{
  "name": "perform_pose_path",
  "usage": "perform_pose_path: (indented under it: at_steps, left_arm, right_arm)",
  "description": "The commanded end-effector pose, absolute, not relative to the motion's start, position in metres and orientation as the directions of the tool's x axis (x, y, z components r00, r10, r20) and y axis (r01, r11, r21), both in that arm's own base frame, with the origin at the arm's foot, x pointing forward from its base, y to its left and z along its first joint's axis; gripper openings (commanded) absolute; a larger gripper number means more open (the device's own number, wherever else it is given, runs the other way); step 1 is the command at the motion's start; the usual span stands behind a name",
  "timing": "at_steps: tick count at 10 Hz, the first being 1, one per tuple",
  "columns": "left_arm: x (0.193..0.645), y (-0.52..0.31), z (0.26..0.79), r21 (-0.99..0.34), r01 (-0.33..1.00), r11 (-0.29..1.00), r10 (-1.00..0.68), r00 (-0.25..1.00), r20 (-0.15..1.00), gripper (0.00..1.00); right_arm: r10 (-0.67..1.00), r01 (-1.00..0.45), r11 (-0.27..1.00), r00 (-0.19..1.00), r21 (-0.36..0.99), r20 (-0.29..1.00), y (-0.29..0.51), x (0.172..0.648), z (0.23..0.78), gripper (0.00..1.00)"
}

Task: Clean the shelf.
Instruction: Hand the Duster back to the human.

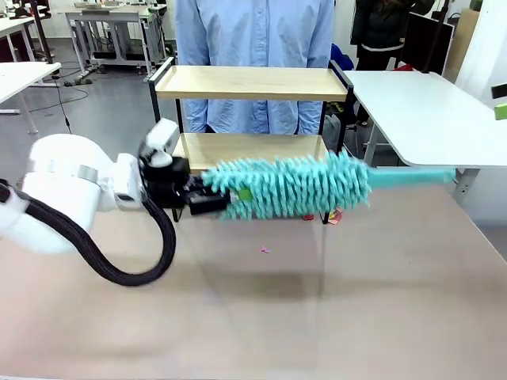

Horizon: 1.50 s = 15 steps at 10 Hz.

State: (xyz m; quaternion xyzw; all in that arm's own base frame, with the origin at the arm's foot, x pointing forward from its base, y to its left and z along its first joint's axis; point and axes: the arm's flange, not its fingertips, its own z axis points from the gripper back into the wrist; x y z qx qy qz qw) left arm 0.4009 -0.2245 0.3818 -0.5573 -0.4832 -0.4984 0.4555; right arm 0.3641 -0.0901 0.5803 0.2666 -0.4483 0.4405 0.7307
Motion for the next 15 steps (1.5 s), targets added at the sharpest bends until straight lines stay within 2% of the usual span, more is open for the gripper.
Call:
perform_pose_path:
  at_steps: [1, 4, 5, 7, 8, 10, 12, 15]
  left_arm:
    - [0.397, -0.175, 0.453, 0.001, 0.999, -0.042, 0.13, 0.005, 0.991, 0.17]
    - [0.402, -0.106, 0.542, 0.017, 0.991, 0.132, 0.181, -0.041, 0.983, 0.17]
    - [0.402, -0.076, 0.563, 0.013, 0.973, 0.229, 0.188, -0.057, 0.981, 0.17]
    - [0.392, -0.003, 0.584, 0.018, 0.862, 0.506, 0.135, -0.1, 0.986, 0.17]
    - [0.384, 0.031, 0.583, 0.008, 0.78, 0.626, 0.133, -0.116, 0.984, 0.17]
    - [0.371, 0.076, 0.557, -0.055, 0.622, 0.781, 0.148, -0.098, 0.984, 0.17]
    - [0.364, 0.096, 0.52, -0.094, 0.493, 0.865, 0.157, -0.088, 0.984, 0.17]
    - [0.354, 0.093, 0.447, -0.064, 0.311, 0.948, 0.101, -0.102, 0.99, 0.17]
  right_arm:
    - [0.422, -0.889, 0.457, 0.198, -0.019, 0.885, -0.09, 0.365, 0.584, 1.0]
    - [0.422, -0.889, 0.457, 0.198, -0.019, 0.885, -0.09, 0.365, 0.584, 1.0]
    - [0.422, -0.889, 0.457, 0.198, -0.019, 0.885, -0.09, 0.365, 0.584, 1.0]
    - [0.422, -0.889, 0.457, 0.198, -0.019, 0.885, -0.09, 0.365, 0.584, 1.0]
    - [0.422, -0.889, 0.457, 0.198, -0.019, 0.885, -0.09, 0.365, 0.584, 1.0]
    - [0.422, -0.889, 0.457, 0.198, -0.019, 0.885, -0.09, 0.365, 0.584, 1.0]
    - [0.422, -0.889, 0.457, 0.198, -0.019, 0.885, -0.09, 0.365, 0.584, 1.0]
    - [0.422, -0.889, 0.457, 0.198, -0.019, 0.885, -0.09, 0.365, 0.584, 1.0]
